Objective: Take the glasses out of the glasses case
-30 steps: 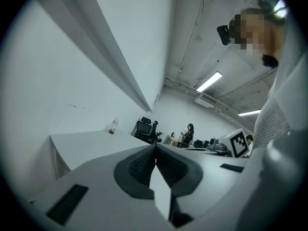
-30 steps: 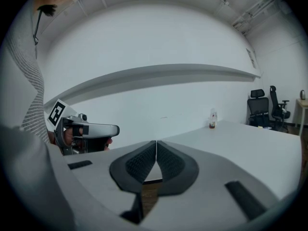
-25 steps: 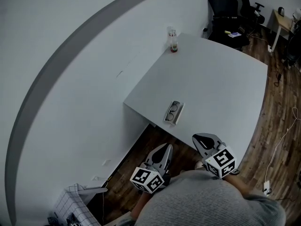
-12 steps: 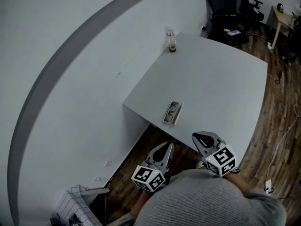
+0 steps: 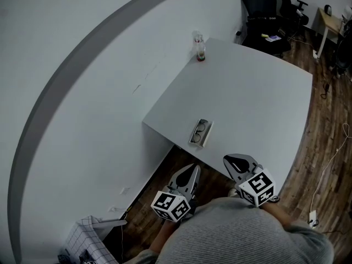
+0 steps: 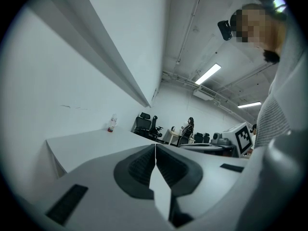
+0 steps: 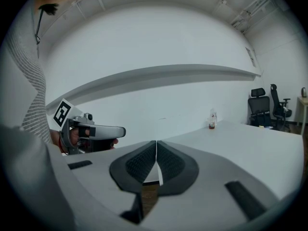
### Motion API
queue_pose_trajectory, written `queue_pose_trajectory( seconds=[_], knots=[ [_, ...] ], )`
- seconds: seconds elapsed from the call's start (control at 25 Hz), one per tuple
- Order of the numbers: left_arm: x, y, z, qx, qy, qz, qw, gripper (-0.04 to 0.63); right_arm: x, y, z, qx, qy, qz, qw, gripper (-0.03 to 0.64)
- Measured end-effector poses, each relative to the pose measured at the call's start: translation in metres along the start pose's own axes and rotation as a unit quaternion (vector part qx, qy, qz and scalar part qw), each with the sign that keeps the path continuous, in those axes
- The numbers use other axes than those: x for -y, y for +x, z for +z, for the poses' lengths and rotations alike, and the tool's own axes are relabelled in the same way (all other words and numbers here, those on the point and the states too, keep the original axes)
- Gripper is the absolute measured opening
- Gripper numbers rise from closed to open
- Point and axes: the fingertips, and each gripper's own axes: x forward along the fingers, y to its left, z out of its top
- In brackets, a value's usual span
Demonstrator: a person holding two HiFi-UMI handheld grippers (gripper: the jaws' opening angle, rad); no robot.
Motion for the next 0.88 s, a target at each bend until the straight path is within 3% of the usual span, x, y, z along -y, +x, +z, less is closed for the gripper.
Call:
queue_pose_trajectory(
  seconds=[0.44, 0.88],
  knots=[
    [-0.012, 0.013, 0.007, -0.015, 0.023, 0.001, 0.9996, 0.012, 0.007, 0.002, 0.002, 0.007, 0.005, -0.003, 1.0, 0.014],
    [-0.029, 0.045, 0.006, -0.065, 0.091, -0.005, 0.9937, 0.028, 0.013, 0.005, 0.001, 0.007, 0.009, -0.004, 1.0, 0.014]
  ],
)
